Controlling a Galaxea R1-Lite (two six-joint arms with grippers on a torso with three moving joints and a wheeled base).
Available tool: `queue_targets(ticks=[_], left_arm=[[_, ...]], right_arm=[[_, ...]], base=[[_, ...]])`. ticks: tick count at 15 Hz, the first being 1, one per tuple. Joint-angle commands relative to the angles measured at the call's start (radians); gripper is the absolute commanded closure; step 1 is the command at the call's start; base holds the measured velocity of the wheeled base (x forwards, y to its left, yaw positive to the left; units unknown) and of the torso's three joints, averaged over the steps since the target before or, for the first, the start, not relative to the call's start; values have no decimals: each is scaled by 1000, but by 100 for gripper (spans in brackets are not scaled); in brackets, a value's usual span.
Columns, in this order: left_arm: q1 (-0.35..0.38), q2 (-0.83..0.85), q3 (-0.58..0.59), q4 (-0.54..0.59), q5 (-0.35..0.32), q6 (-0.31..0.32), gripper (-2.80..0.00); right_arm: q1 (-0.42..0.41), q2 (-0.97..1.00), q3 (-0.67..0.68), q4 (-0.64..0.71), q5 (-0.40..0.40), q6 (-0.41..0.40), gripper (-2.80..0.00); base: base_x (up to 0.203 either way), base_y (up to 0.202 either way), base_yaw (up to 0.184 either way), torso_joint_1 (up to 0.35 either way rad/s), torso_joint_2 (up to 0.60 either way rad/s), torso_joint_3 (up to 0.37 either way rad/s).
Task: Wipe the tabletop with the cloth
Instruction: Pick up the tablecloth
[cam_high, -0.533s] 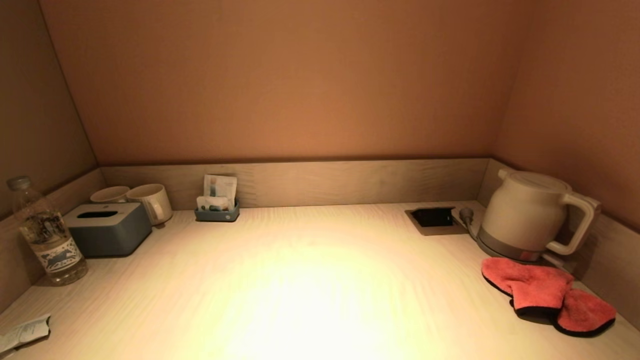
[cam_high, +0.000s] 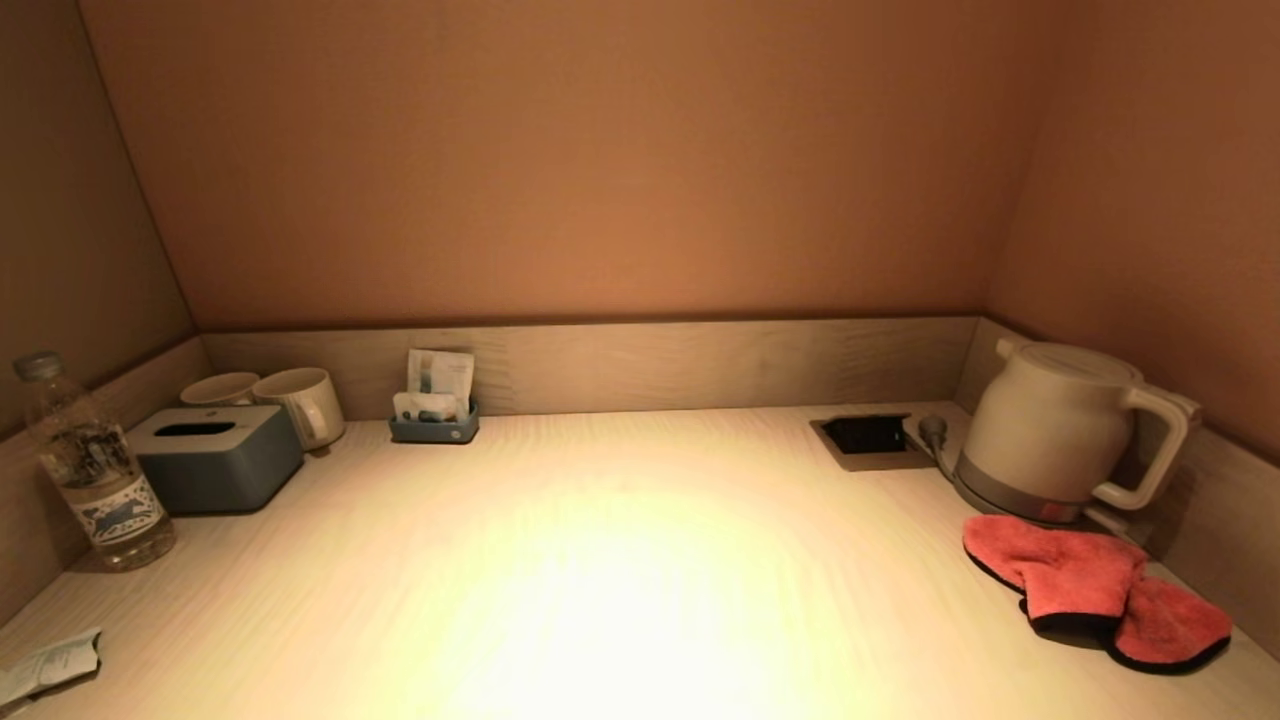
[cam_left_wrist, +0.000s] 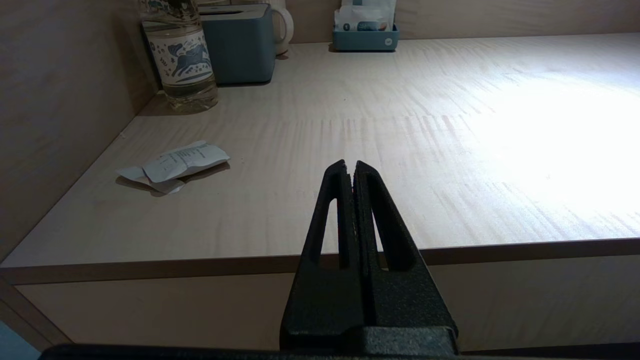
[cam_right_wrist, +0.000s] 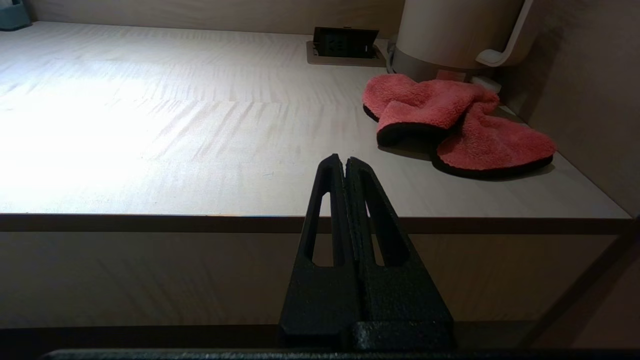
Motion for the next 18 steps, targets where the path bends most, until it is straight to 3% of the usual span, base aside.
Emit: queue_targets(ticks=[1, 8, 12, 18], left_arm=[[1, 0, 1, -2, 0, 0, 0], [1, 1, 1, -1, 0, 0, 0], [1, 1, 0, -2, 0, 0, 0], [0, -1, 0, -1, 0, 0, 0]], right_arm=[[0, 1, 0, 0, 2, -5, 0], [0, 1, -9, 9, -3, -10, 0], [0, 38, -225, 138, -17, -14, 0], [3, 408, -388, 165, -20, 41, 0]], base=[[0, 0, 0, 0, 0, 0], [0, 0, 0, 0, 0, 0], [0, 0, 0, 0, 0, 0], [0, 0, 0, 0, 0, 0]])
